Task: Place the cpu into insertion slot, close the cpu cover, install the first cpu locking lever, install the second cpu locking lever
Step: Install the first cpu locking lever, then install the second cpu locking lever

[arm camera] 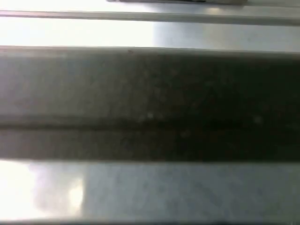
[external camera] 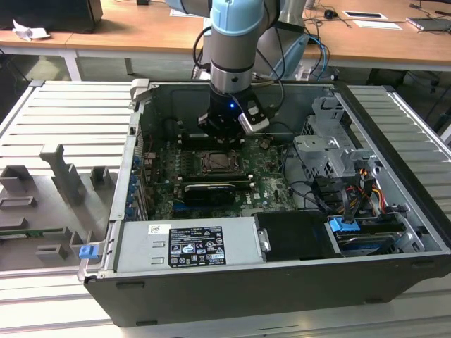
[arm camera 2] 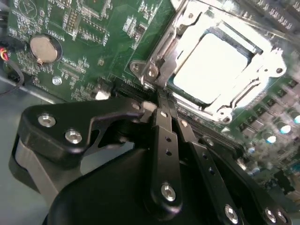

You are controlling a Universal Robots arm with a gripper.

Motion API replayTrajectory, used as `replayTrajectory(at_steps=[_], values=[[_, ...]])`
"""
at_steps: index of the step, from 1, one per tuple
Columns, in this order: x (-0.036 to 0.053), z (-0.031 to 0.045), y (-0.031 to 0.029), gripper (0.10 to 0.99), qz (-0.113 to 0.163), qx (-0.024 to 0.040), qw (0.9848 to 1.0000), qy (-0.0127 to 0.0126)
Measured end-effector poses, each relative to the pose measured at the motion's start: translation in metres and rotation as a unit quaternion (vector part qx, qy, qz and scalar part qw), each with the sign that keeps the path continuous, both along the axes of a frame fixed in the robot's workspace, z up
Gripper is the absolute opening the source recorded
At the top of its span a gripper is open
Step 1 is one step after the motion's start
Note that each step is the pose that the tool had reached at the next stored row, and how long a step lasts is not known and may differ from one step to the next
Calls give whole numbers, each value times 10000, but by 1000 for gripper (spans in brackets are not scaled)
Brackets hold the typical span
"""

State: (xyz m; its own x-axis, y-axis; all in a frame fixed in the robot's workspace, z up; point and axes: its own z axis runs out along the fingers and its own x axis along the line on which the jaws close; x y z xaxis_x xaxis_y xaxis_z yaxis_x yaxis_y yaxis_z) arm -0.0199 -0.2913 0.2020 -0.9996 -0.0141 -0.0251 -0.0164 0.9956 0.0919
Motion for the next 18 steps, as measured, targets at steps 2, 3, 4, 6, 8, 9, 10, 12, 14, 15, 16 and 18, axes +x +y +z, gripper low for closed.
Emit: replayTrajectory(at_steps=[2,3,4,6,8,9,10,12,14,15,16,18], values=[[-1,-1,-2,110,0,-6,10000,3],[-1,-2,-2,110,-1,3,10000,3],[-1,9,-1,110,0,9,10000,1],[-1,65,-2,110,0,6,10000,2],[-1,121,-5,110,1,7,10000,2],[-1,122,-12,110,1,7,10000,3],[-1,122,-24,110,1,7,10000,2],[-1,122,-43,110,0,7,10000,3],[-1,121,-48,110,0,7,10000,3],[0,122,-54,110,0,7,10000,2],[0,122,-58,110,0,7,10000,2],[0,121,-66,110,0,7,10000,2]])
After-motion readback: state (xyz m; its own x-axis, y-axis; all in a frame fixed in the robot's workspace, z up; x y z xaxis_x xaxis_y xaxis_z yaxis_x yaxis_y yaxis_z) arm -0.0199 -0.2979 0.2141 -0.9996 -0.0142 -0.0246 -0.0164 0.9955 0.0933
